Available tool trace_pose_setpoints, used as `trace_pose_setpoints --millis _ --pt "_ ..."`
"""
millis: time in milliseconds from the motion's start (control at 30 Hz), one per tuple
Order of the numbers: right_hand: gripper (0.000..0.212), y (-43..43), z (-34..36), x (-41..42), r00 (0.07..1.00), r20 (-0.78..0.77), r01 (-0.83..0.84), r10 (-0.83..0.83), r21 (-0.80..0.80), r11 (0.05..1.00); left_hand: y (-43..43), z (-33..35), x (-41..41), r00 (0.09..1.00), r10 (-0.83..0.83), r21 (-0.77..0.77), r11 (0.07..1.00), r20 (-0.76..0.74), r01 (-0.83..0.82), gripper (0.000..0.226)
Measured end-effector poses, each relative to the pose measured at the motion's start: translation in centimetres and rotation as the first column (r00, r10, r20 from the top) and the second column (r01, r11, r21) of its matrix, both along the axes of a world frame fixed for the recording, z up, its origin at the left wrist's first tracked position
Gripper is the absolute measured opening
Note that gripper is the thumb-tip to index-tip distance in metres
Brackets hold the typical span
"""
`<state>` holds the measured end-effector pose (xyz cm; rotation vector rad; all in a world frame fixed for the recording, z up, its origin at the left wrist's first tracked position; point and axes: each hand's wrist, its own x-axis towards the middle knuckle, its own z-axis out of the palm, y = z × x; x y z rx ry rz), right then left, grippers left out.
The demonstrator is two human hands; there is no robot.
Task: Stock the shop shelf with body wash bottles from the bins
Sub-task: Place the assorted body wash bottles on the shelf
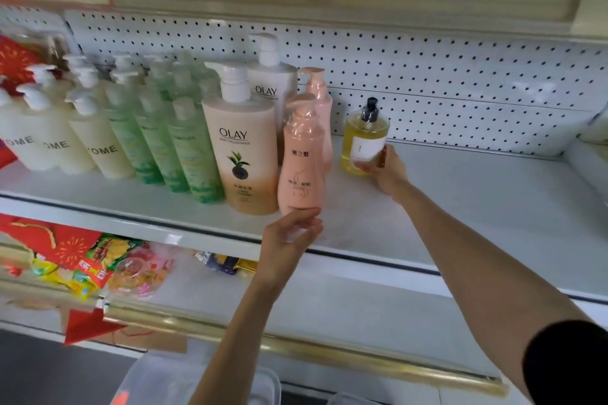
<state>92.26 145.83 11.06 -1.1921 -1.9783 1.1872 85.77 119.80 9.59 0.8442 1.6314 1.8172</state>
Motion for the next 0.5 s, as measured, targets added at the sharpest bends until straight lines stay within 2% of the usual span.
trace_pose_setpoints --millis 500 --pt "0.073 0.73 -0.77 -0.56 0.999 0.031 0.021 -0.021 -0.007 1.000 -0.02 0.09 0.23 0.999 0.019 -0.009 1.000 0.032 -0.018 0.021"
